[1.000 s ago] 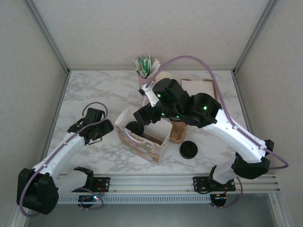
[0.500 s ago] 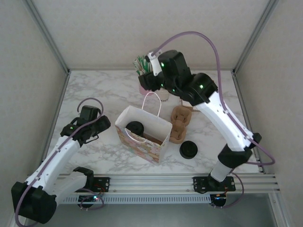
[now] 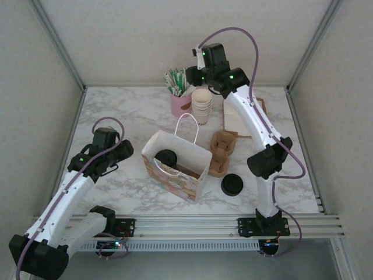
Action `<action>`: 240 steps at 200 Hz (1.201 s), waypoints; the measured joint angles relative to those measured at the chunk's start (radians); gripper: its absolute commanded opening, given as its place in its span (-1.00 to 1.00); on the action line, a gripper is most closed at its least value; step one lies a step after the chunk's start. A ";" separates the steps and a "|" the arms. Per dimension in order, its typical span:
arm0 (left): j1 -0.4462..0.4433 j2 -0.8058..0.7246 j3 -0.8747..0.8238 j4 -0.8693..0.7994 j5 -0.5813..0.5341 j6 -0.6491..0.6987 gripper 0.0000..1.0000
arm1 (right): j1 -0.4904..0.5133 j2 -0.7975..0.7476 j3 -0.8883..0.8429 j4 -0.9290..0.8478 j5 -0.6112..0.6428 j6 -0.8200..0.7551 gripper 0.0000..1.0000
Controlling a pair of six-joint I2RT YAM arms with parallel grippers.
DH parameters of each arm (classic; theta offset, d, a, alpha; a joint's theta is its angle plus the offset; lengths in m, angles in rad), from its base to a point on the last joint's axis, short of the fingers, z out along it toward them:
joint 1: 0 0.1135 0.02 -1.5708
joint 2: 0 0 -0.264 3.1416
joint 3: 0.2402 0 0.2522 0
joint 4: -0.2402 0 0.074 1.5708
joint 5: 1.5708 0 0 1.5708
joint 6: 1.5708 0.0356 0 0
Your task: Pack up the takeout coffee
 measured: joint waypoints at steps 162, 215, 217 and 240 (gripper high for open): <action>-0.002 0.007 0.000 0.031 0.103 0.044 0.15 | -0.167 0.271 0.132 0.049 -0.241 0.109 -0.50; -0.002 0.007 0.000 0.035 0.109 0.044 0.14 | -0.167 0.271 0.113 0.048 -0.266 0.110 -0.48; -0.002 0.007 0.000 0.035 0.109 0.044 0.14 | -0.167 0.271 0.113 0.048 -0.266 0.110 -0.48; -0.002 0.007 0.000 0.035 0.109 0.044 0.14 | -0.167 0.271 0.105 0.048 -0.271 0.110 -0.48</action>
